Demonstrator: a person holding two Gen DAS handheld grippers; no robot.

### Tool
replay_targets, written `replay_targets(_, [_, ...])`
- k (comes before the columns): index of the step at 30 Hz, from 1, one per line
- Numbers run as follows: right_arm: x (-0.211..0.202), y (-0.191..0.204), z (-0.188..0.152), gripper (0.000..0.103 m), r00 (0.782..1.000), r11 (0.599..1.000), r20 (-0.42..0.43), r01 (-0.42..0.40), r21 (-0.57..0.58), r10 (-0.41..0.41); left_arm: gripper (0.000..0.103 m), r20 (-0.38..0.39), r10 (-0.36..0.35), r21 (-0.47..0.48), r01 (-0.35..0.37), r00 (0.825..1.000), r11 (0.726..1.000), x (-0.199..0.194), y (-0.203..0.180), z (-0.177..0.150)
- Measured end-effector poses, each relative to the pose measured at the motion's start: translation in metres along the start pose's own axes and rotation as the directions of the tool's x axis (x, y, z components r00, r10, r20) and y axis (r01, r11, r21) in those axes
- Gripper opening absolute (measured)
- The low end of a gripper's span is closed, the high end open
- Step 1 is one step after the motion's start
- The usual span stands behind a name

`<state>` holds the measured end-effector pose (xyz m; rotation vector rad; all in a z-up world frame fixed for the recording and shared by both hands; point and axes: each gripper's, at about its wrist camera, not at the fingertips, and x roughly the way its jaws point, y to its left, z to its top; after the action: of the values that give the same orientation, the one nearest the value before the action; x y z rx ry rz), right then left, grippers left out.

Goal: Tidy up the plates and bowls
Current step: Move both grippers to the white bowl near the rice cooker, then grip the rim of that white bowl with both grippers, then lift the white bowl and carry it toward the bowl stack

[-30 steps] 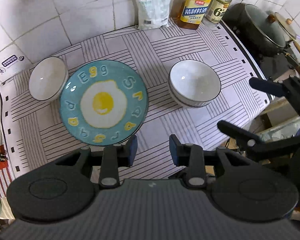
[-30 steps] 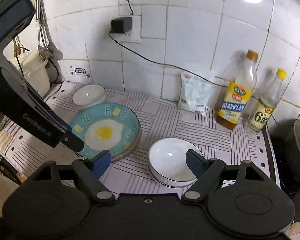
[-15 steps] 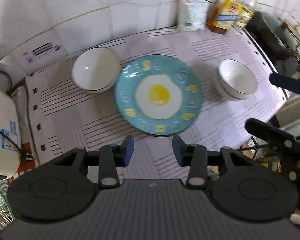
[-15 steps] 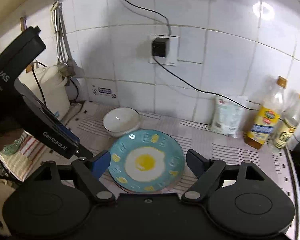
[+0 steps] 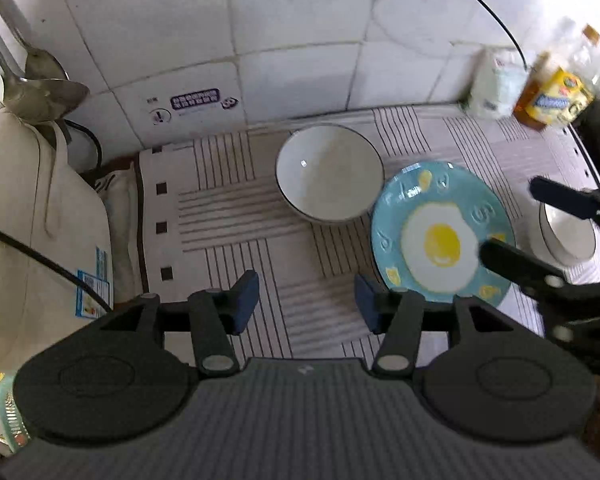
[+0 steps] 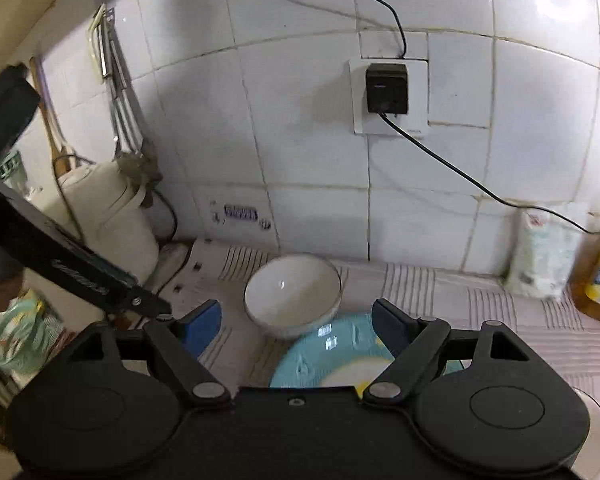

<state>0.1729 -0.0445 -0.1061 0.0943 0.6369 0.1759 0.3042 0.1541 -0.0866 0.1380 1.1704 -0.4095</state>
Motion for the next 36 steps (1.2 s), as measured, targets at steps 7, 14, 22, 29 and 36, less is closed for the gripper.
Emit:
replay_targets(7, [0.062, -0.015, 0.0, 0.081, 0.999, 1.0, -0.047, -0.009, 0.008, 0.01, 0.056, -0.006, -0.015, -0.028, 0.015, 1.0, 0.999, 0.025, 0.018, 0.025])
replay_targets(14, [0.125, -0.035, 0.008, 0.065, 0.992, 1.0, -0.123, 0.009, 0.015, -0.007, 0.061, -0.01, -0.042, -0.058, 0.041, 0.999, 0.997, 0.066, 0.037, 0.042])
replay_targets(22, [0.179, -0.046, -0.005, 0.053, 0.981, 0.998, -0.184, 0.059, 0.005, -0.057, 0.059, -0.018, -0.059, -0.131, 0.056, 0.998, 0.99, 0.136, 0.047, 0.052])
replay_targets(29, [0.196, -0.057, -0.004, 0.03, 0.974, 0.996, -0.223, 0.052, 0.071, -0.035, 0.028, -0.063, -0.096, -0.184, 0.083, 0.993, 0.979, 0.162, 0.05, 0.058])
replay_targets(36, [0.203, -0.061, -0.004, 0.009, 0.967, 0.991, -0.253, 0.045, 0.124, -0.013, 0.013, -0.085, -0.149, -0.292, 0.118, 0.985, 0.949, 0.181, 0.047, 0.054])
